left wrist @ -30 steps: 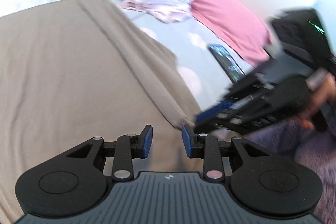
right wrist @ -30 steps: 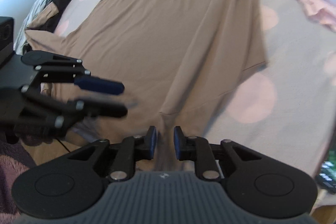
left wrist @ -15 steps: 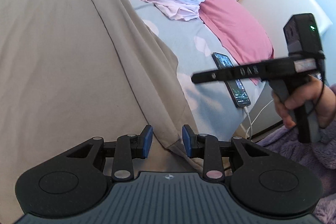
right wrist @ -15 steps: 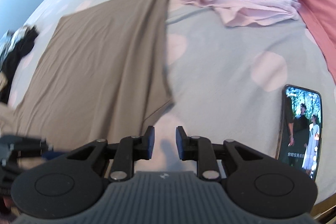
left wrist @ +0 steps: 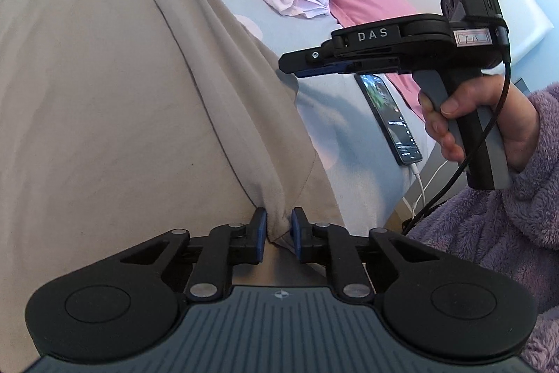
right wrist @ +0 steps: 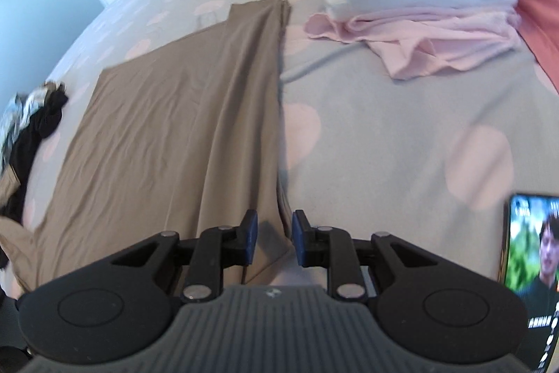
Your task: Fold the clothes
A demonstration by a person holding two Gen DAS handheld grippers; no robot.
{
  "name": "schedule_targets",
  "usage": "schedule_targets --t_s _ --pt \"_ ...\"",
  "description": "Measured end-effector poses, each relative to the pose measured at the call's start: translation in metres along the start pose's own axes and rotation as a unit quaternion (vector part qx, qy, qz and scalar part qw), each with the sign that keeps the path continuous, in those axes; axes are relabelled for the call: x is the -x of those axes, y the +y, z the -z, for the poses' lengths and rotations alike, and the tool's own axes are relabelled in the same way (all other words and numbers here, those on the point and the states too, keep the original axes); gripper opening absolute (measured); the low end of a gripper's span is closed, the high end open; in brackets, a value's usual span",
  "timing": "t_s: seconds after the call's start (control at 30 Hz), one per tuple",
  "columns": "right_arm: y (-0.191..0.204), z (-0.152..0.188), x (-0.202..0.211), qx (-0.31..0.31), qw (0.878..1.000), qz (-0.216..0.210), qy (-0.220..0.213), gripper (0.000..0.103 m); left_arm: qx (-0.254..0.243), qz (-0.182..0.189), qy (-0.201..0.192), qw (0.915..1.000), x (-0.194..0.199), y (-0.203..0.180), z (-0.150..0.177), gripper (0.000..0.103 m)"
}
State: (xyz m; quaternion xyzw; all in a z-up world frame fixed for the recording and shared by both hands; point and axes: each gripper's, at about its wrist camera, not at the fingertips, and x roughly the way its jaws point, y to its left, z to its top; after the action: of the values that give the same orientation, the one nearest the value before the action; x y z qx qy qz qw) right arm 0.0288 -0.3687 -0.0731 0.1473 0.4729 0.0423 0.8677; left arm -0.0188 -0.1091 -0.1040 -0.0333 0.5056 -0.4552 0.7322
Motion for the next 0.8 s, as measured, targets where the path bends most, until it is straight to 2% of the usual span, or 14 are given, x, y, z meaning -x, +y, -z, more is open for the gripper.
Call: schedule_targets --t_s 0.07,0.1,0.13,0.3,0.4,0.47,0.6,0.67,0.73,0.8 --pt "0.003 0.001 -0.005 0.009 1.000 0.003 0.012 0.015 0.001 0.001 -0.001 1.0000 0.000 0.000 -0.001 0.009" --pt "0.004 0.001 -0.008 0.014 1.000 0.005 0.018 0.004 0.003 0.001 -0.003 1.0000 0.001 0.001 -0.001 0.005" --pt "0.004 0.002 -0.008 0.017 1.000 0.013 0.018 0.002 0.006 -0.002 -0.007 1.0000 0.003 0.001 -0.001 0.004" --pt "-0.006 0.003 -0.003 0.003 0.999 0.039 0.015 0.002 0.036 -0.020 -0.035 0.9985 0.024 0.003 0.001 0.002" --pt "-0.005 0.004 -0.005 0.008 0.998 0.054 0.017 0.002 0.055 -0.032 -0.016 0.9979 0.024 0.007 0.007 0.002" --pt "-0.006 0.004 -0.005 0.005 0.998 0.059 0.020 0.002 0.086 -0.027 -0.001 0.9960 0.019 0.015 0.013 0.002" --pt "-0.002 0.005 -0.006 0.013 0.998 0.065 0.023 0.002 0.099 -0.009 -0.005 0.9950 0.017 0.020 0.013 0.002" --pt "-0.002 0.005 -0.006 0.014 0.998 0.063 0.023 0.002 0.086 -0.016 -0.009 0.9962 0.021 0.017 0.014 0.007" --pt "-0.001 0.005 -0.003 0.012 0.998 0.059 0.020 0.007 0.069 -0.025 -0.009 0.9972 0.026 0.011 0.014 0.017" --pt "0.005 0.006 0.004 0.022 0.998 0.063 0.012 0.008 0.056 -0.032 -0.013 0.9978 0.032 0.005 0.014 0.032"
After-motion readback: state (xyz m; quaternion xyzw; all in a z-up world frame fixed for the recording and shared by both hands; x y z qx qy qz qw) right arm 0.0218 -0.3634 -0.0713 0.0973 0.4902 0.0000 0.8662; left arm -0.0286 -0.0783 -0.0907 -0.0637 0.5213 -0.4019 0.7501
